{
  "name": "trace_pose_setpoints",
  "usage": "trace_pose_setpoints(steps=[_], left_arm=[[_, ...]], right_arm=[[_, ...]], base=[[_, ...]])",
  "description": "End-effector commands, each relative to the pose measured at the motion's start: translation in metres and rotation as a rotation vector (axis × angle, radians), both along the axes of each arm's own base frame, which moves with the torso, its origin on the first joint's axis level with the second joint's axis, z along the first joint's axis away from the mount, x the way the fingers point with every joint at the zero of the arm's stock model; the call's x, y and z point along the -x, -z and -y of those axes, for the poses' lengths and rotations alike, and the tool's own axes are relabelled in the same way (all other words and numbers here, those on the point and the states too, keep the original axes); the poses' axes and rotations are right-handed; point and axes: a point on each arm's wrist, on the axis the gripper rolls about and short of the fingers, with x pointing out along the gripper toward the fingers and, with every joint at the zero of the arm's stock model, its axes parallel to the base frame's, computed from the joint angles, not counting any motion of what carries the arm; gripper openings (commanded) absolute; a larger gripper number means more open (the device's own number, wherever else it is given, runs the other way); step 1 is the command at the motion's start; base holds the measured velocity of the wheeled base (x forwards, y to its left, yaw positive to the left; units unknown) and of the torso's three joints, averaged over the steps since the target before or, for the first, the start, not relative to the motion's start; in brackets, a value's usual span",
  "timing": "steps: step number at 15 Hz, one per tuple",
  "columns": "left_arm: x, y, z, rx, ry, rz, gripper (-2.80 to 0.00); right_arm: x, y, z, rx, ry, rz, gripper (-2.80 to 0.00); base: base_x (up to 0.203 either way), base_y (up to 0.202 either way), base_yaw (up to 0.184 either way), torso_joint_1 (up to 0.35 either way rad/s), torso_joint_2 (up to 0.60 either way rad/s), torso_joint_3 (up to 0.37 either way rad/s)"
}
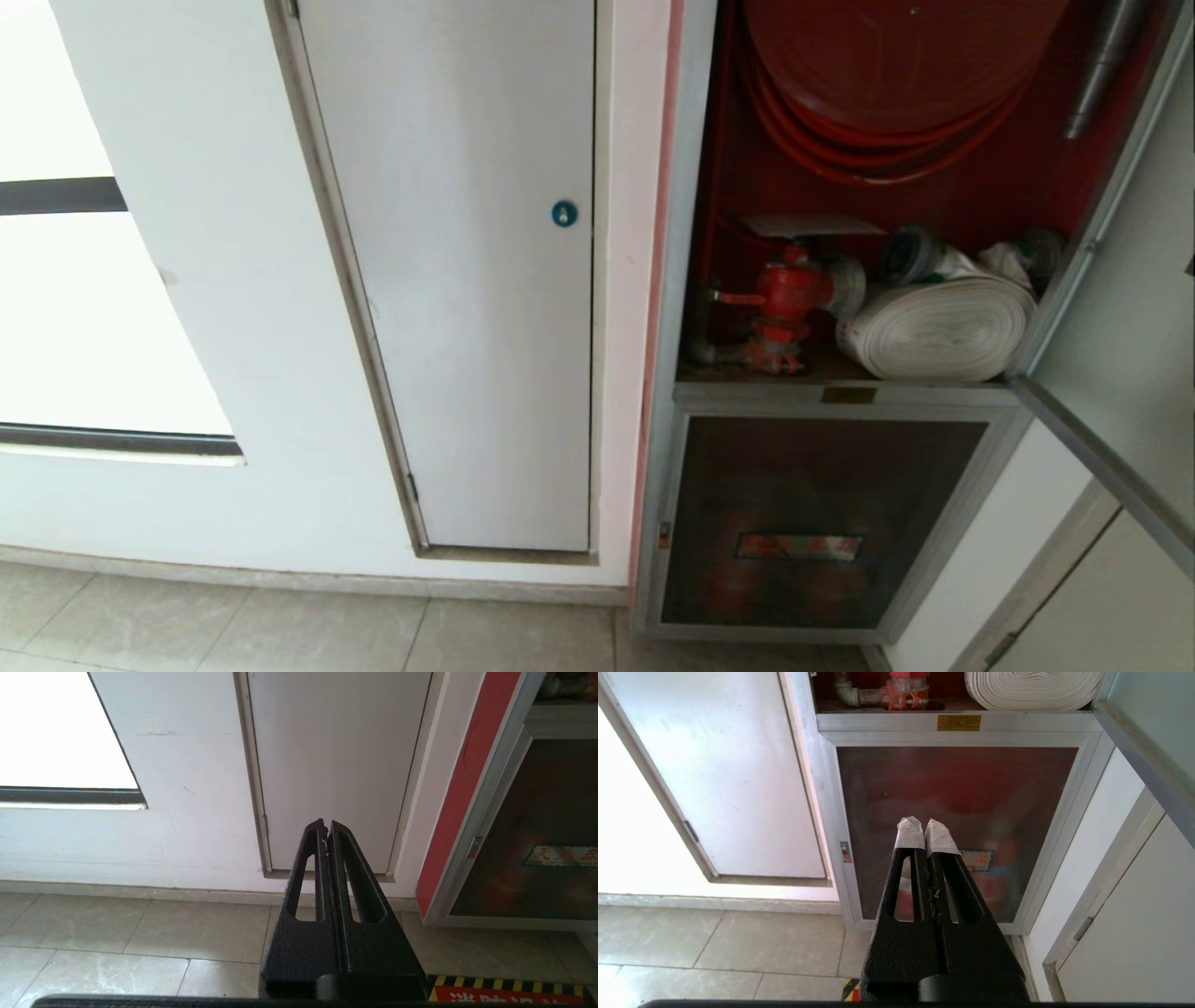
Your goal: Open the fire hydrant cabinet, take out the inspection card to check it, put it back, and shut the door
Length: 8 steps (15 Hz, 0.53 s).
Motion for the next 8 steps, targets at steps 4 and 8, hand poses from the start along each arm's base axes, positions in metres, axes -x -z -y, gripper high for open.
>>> trace_pose_setpoints(steps=[4,8], left_arm=[[-0.0002,0.0008,0.0,0.0,0.0,-0.002,-2.8],[-0.0002,0.0008,0.0,0.0,0.0,-0.002,-2.8]], right_arm=[[0.0001,0.0,0.0,-0.002,0.0,0.001,-2.8],[0.0001,0.0,0.0,-0.002,0.0,0.001,-2.8]], base=[[0.0,0.0,0.0,0.0,0.0,0.0],[0.0,0.0,0.0,0.0,0.0,0.0]])
